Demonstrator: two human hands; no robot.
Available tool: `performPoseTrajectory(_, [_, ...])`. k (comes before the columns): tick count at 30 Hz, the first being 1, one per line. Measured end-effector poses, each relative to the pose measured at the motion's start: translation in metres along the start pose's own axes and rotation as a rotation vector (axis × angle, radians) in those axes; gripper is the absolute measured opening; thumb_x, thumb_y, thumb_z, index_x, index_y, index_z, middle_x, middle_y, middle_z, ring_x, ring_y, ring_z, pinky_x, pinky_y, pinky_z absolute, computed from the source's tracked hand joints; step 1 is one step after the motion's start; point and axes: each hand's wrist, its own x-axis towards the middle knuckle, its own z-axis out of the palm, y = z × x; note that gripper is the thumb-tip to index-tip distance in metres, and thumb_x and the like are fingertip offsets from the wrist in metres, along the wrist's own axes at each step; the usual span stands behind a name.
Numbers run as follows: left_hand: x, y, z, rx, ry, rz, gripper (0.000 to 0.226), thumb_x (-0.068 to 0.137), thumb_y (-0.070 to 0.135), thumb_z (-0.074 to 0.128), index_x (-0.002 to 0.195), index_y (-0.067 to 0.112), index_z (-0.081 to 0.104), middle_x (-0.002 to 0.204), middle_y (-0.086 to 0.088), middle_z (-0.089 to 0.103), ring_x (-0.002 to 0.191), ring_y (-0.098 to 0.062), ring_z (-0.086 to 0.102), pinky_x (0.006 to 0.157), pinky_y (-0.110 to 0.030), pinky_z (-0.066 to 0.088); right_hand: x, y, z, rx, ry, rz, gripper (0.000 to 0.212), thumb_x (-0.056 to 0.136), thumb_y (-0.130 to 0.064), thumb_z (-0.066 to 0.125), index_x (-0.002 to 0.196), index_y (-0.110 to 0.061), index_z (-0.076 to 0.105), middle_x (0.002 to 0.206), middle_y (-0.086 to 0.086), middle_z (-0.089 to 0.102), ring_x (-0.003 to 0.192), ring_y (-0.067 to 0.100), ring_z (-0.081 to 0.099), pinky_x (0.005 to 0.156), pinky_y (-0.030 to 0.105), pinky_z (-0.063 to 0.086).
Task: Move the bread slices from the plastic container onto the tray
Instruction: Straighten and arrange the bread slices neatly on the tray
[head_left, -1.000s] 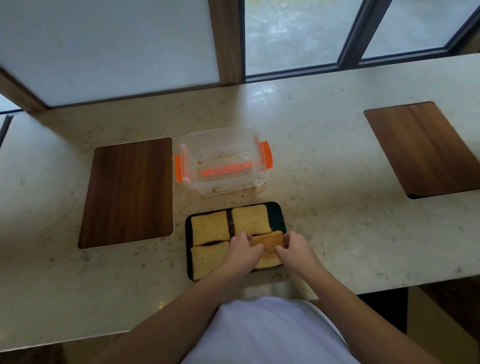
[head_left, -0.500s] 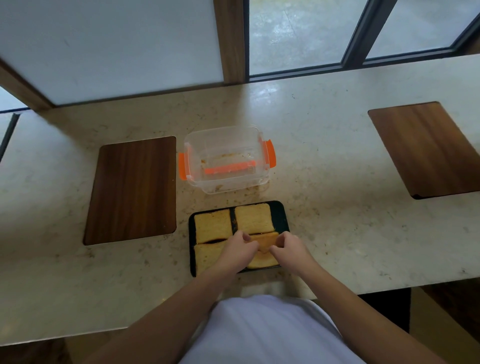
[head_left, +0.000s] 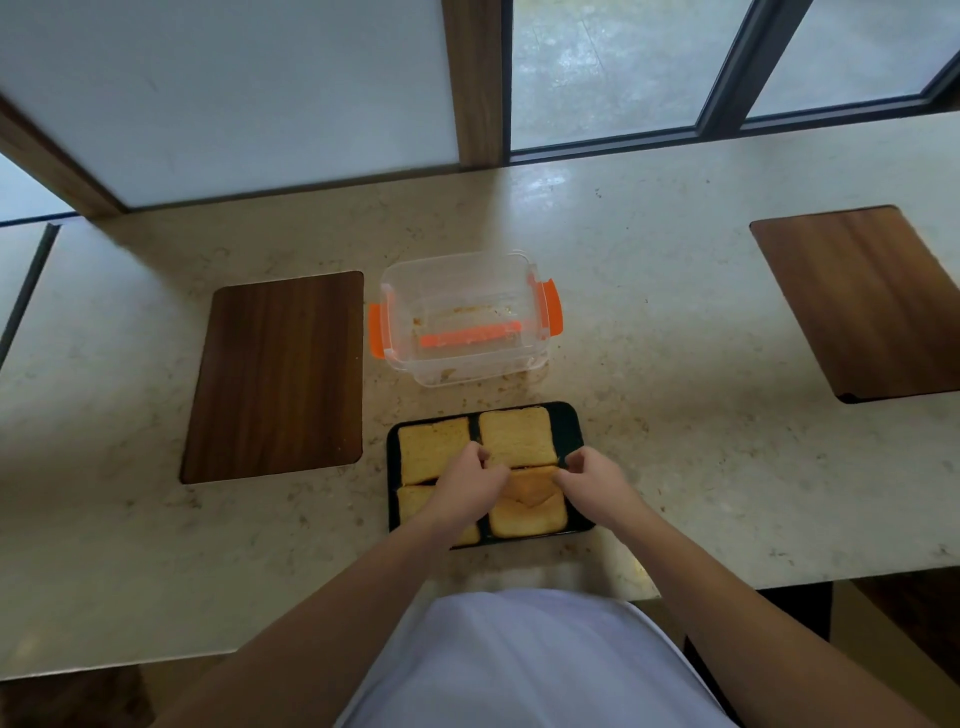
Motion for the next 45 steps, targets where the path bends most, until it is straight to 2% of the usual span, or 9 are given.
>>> performPoseTrajectory(4, [0.005,0.008,-0.002,-0.056,0.002,-0.025,0.057,0.094,0.031,0.053,0.147,0.016,0.038,0.128,-0.002,0.052,0.104,-0.015,0.056,0.077,-0.031,0.049,0.009,-0.017,-0.003,-0.012,0.019,-0.021,0.058,0.092,-0.028,0.058,0.146,-0.010,0.045,0.130,0.009,0.060,0.093,0.014,0.054,0.076,0.030,0.047])
performPoseTrajectory(7, [0.008,0.010,-0.002,-0.068,0.000,-0.020,0.055,0.095,0.029,0.053,0.147,0.018,0.039,0.115,0.003,0.051,0.086,-0.004,0.052,0.065,-0.025,0.044,0.013,-0.025,0.000,-0.012,-0.023,0.013,0.059,0.091,-0.029,0.056,0.146,-0.013,0.044,0.113,0.004,0.063,0.084,0.016,0.063,0.074,0.038,0.059])
performPoseTrajectory(11, [0.010,0.011,-0.002,-0.064,-0.014,-0.041,0.056,0.093,0.029,0.053,0.147,0.017,0.040,0.135,-0.003,0.050,0.113,-0.020,0.053,0.092,-0.040,0.052,0.014,-0.031,0.003,-0.039,-0.059,0.046,0.057,0.088,-0.032,0.056,0.141,-0.012,0.047,0.103,0.002,0.061,0.085,0.018,0.064,0.073,0.039,0.060])
performPoseTrajectory(13, [0.011,0.013,0.000,-0.067,-0.014,-0.048,0.055,0.092,0.029,0.053,0.145,0.018,0.042,0.139,-0.004,0.050,0.117,-0.023,0.051,0.097,-0.043,0.051,0.013,-0.032,0.003,-0.043,-0.055,0.042,0.058,0.087,-0.033,0.057,0.140,-0.012,0.048,0.103,0.000,0.059,0.083,0.015,0.062,0.067,0.034,0.057])
performPoseTrajectory(18, [0.013,0.015,0.004,-0.047,-0.006,-0.043,0.046,0.092,0.033,0.054,0.135,0.017,0.051,0.124,-0.003,0.055,0.106,-0.021,0.055,0.080,-0.036,0.051,0.010,-0.030,0.002,-0.023,-0.044,0.031,0.057,0.087,-0.032,0.059,0.139,-0.012,0.049,0.094,-0.006,0.055,0.077,0.005,0.055,0.061,0.027,0.050])
performPoseTrajectory(22, [0.013,0.015,0.004,-0.060,-0.005,-0.053,0.042,0.090,0.032,0.054,0.130,0.018,0.053,0.122,-0.002,0.055,0.108,-0.020,0.053,0.091,-0.041,0.052,0.012,-0.029,0.002,-0.026,-0.050,0.028,0.056,0.088,-0.033,0.059,0.139,-0.013,0.050,0.103,-0.002,0.056,0.078,0.004,0.053,0.062,0.026,0.049])
performPoseTrajectory(31, [0.015,0.021,0.008,-0.087,-0.004,-0.054,0.019,0.092,0.032,0.055,0.108,0.022,0.056,0.100,0.006,0.055,0.095,-0.014,0.054,0.090,-0.040,0.053,0.013,-0.025,-0.008,0.022,-0.075,0.041,0.047,0.091,-0.031,0.060,0.134,-0.012,0.053,0.096,-0.003,0.061,0.084,0.014,0.062,0.076,0.037,0.058])
performPoseTrajectory(37, [0.013,0.025,0.019,-0.088,0.005,-0.038,0.014,0.092,0.031,0.055,0.103,0.023,0.058,0.100,0.005,0.058,0.090,-0.011,0.054,0.083,-0.036,0.053,0.010,-0.021,-0.016,0.031,-0.078,0.043,0.051,0.091,-0.030,0.059,0.137,-0.010,0.051,0.108,0.006,0.064,0.090,0.019,0.062,0.072,0.034,0.054])
performPoseTrajectory(45, [0.013,0.025,0.015,-0.132,-0.033,-0.043,0.004,0.091,0.031,0.056,0.090,0.028,0.057,0.100,0.005,0.058,0.091,-0.012,0.055,0.091,-0.041,0.053,0.011,-0.019,-0.020,0.032,-0.089,0.054,0.053,0.090,-0.033,0.060,0.137,-0.011,0.051,0.112,0.005,0.063,0.097,0.021,0.063,0.085,0.041,0.059])
